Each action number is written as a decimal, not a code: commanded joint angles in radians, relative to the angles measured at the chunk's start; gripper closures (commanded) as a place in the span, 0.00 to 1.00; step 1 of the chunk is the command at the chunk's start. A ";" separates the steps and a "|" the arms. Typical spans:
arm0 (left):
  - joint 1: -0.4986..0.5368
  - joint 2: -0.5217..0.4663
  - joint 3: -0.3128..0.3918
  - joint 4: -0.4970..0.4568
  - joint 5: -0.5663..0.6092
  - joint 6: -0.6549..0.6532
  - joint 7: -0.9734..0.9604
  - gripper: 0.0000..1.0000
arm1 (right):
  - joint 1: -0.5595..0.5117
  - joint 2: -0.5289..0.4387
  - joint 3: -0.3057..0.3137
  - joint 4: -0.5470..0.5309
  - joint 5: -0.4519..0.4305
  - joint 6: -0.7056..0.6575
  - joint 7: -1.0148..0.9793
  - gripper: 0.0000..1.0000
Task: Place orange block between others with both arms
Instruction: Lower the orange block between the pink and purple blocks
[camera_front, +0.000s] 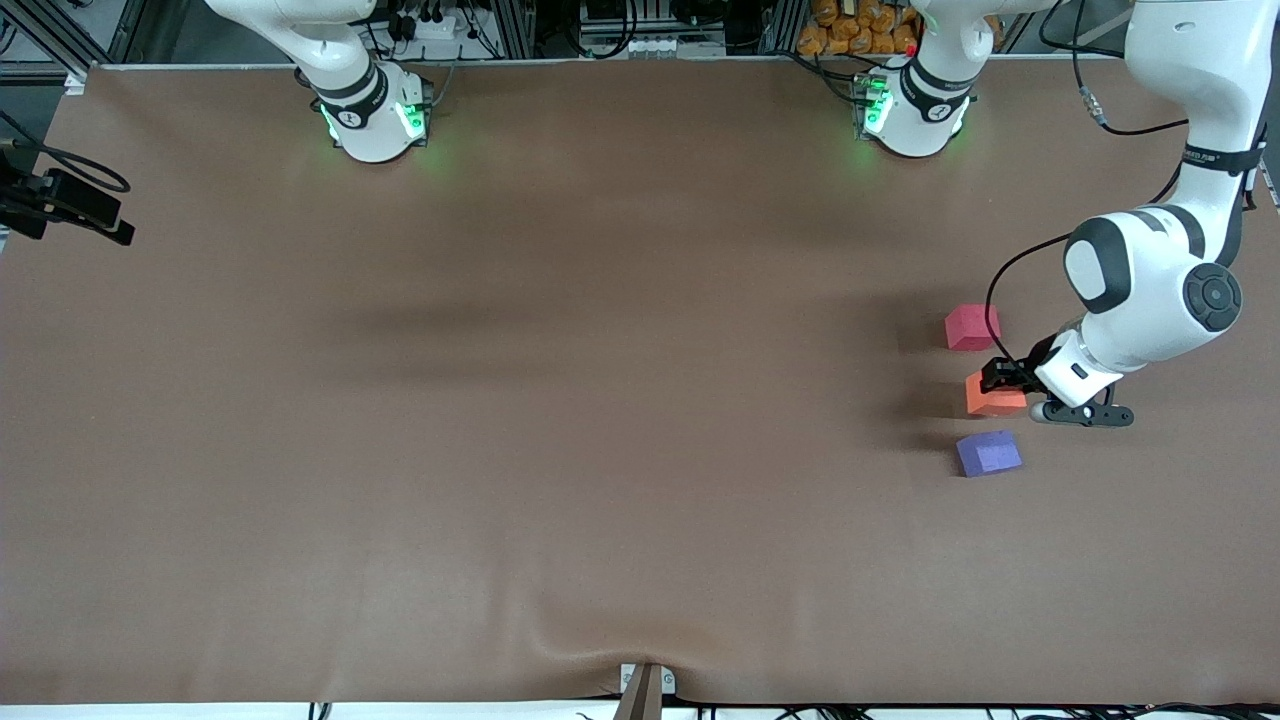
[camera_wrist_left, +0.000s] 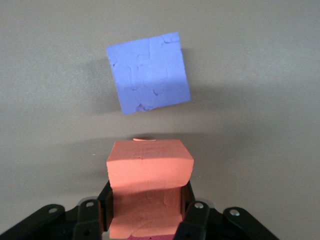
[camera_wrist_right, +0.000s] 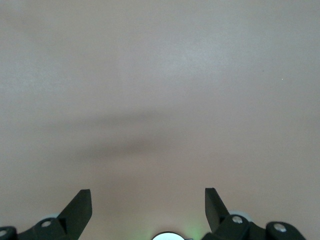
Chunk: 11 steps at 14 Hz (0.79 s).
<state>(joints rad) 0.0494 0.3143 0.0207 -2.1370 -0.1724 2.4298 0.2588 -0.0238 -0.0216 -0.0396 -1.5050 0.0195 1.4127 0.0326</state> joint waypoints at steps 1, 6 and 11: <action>0.013 -0.029 -0.011 -0.055 -0.024 0.057 0.022 0.66 | 0.005 -0.001 0.000 0.006 0.005 -0.014 0.013 0.00; 0.013 -0.026 -0.013 -0.076 -0.036 0.089 0.011 0.66 | 0.002 0.000 -0.002 0.005 0.005 -0.014 0.012 0.00; 0.007 -0.012 -0.015 -0.118 -0.070 0.163 0.019 0.65 | -0.001 0.000 -0.003 0.006 0.002 -0.012 0.006 0.00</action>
<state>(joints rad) 0.0515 0.3153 0.0159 -2.2227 -0.2205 2.5546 0.2588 -0.0239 -0.0196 -0.0398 -1.5053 0.0195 1.4088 0.0326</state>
